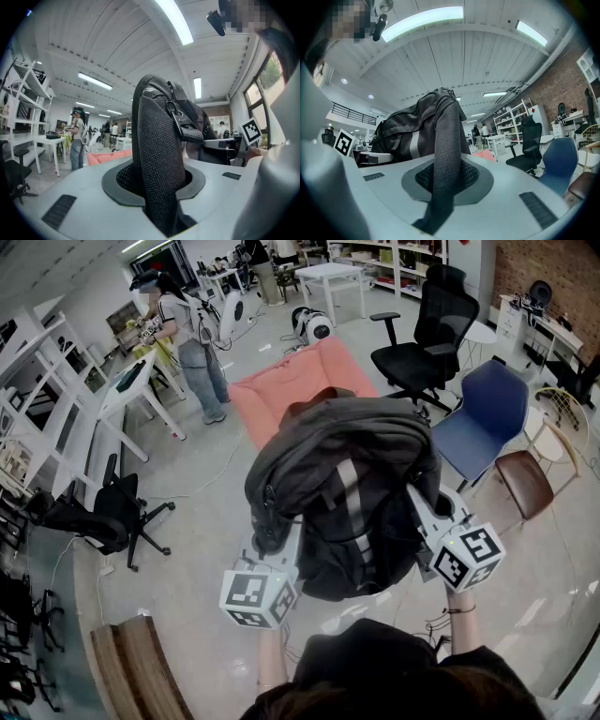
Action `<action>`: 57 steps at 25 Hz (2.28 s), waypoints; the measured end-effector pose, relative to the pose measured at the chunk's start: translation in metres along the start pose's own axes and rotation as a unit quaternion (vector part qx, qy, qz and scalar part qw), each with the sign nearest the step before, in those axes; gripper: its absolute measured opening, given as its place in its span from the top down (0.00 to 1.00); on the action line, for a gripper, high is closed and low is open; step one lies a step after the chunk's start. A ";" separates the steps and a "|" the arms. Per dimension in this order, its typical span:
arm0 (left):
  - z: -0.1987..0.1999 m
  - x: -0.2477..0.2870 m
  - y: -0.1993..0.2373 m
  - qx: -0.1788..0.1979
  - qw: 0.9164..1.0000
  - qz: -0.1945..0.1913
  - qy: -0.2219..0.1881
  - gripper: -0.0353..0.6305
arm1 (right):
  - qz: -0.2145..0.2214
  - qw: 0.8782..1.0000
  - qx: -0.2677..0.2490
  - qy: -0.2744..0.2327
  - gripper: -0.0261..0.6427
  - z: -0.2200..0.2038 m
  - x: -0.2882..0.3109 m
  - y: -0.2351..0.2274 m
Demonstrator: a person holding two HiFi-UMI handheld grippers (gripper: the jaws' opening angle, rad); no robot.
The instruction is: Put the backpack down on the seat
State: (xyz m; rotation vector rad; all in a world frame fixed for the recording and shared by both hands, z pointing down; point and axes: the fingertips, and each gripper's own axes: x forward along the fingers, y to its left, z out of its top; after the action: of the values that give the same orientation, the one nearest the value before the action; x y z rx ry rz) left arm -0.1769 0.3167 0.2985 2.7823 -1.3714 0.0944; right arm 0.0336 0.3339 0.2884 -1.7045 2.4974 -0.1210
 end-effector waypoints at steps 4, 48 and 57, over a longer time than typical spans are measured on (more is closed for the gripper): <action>0.004 -0.003 -0.002 0.000 1.000 0.000 0.000 0.76 | -0.002 1.000 0.004 0.002 0.89 0.000 -0.004 0.000; -0.016 0.197 0.098 -0.037 0.999 0.014 0.035 0.76 | 0.015 0.998 0.026 0.048 0.89 -0.024 0.190 -0.124; -0.016 0.263 0.144 -0.048 0.998 0.006 0.041 0.76 | 0.003 0.998 0.023 0.056 0.89 -0.026 0.262 -0.155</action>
State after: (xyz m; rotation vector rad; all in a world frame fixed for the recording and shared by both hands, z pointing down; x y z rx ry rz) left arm -0.1318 0.0219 0.3345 2.6627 -1.3363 0.1371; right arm 0.0782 0.0339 0.3207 -1.7181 2.5561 -0.2786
